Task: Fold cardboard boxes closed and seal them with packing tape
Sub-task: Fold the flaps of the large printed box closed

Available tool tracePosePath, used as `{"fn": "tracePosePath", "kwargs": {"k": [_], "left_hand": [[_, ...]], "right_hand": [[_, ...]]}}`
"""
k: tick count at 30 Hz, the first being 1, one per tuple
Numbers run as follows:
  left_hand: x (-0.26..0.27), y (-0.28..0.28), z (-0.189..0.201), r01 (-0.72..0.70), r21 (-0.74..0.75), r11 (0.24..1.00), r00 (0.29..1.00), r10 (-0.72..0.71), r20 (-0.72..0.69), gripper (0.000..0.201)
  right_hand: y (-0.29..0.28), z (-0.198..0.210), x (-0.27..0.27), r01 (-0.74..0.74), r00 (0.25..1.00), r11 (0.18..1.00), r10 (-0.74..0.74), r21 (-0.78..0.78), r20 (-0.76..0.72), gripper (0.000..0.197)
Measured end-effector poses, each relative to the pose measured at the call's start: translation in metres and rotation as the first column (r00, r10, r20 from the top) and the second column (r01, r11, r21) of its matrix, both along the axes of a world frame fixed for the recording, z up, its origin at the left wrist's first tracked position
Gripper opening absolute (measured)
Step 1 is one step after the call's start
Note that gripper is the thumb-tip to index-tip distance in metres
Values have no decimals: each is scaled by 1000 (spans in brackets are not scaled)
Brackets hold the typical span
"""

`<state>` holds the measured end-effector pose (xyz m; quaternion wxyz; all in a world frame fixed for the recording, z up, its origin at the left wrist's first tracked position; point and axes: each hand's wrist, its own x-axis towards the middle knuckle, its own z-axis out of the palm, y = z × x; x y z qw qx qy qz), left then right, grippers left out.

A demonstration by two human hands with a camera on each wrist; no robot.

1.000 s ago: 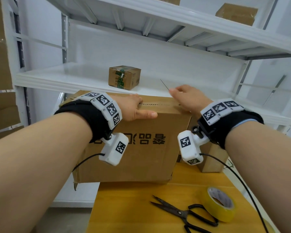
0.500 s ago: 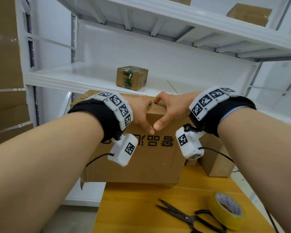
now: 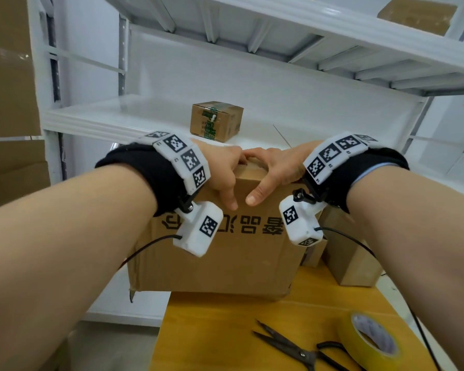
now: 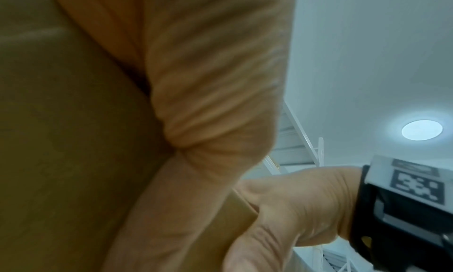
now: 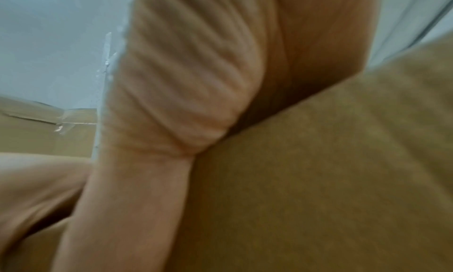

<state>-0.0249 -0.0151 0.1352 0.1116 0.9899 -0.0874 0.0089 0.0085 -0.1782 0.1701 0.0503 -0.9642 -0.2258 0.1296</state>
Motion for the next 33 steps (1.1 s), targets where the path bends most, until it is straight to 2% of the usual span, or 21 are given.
{"fn": "tracePosePath", "kwargs": {"k": [2,4,6,9,12,15,16,19,20,21,23,25,26,27,28,29,31,32,33], "left_hand": [[-1,5,3,-44,55,997,998,42,43,122],[0,12,4,-95,151,984,994,86,66,144],[2,20,6,-114,221,969,993,105,51,149],[2,23,8,-18,155,988,998,27,-58,132],[1,20,2,22,95,995,999,-18,-41,125],[0,22,-1,49,-6,999,998,-49,-42,108],[-2,25,-1,44,2,999,999,-44,-23,104],[-11,42,-7,-102,148,984,980,73,186,117],[-15,49,-11,-146,126,981,957,108,271,120],[-20,56,-15,-178,43,983,923,152,353,120],[-28,67,-23,-204,-214,955,814,287,504,111],[-32,77,-38,-174,-473,864,680,453,576,99],[-31,81,-47,-106,-601,792,625,523,579,94],[-31,84,-55,-12,-726,687,593,590,548,88],[-30,87,-64,67,-839,539,586,660,471,82],[-28,88,-73,91,-926,365,608,716,342,78],[-18,98,-105,-80,-996,28,698,715,-36,87],[-14,103,-125,-209,-972,-104,729,646,-226,99],[-12,108,-147,-323,-925,-199,741,555,-378,112]], "right_hand": [[2,3,0,2,1000,1000,-2,-21,-5,132],[4,6,-2,12,999,1000,-13,-19,-34,125],[7,8,-2,22,998,1000,-21,5,-54,116],[9,2,-3,0,998,999,3,48,-60,106],[10,-8,-3,-34,997,997,38,68,-60,106],[8,-9,0,-25,995,994,35,103,-93,111],[8,-8,0,-19,995,993,30,116,-97,111],[6,-8,3,21,993,988,-3,156,-118,108],[5,-9,4,37,992,985,-16,168,-126,105],[5,-9,4,52,990,982,-28,180,-135,101],[6,-9,1,66,989,978,-38,196,-146,96],[6,-8,-2,73,989,978,-46,197,-139,94],[5,-8,-4,77,989,977,-50,198,-139,94],[5,-8,-5,81,989,977,-54,199,-137,94],[4,-8,-6,82,989,977,-56,198,-134,94],[3,-7,-6,82,990,977,-57,197,-133,93],[3,-8,-7,86,989,975,-58,205,-138,93],[2,-8,-7,88,988,974,-58,211,-142,92],[2,-8,-7,88,988,973,-58,213,-144,92]]}}
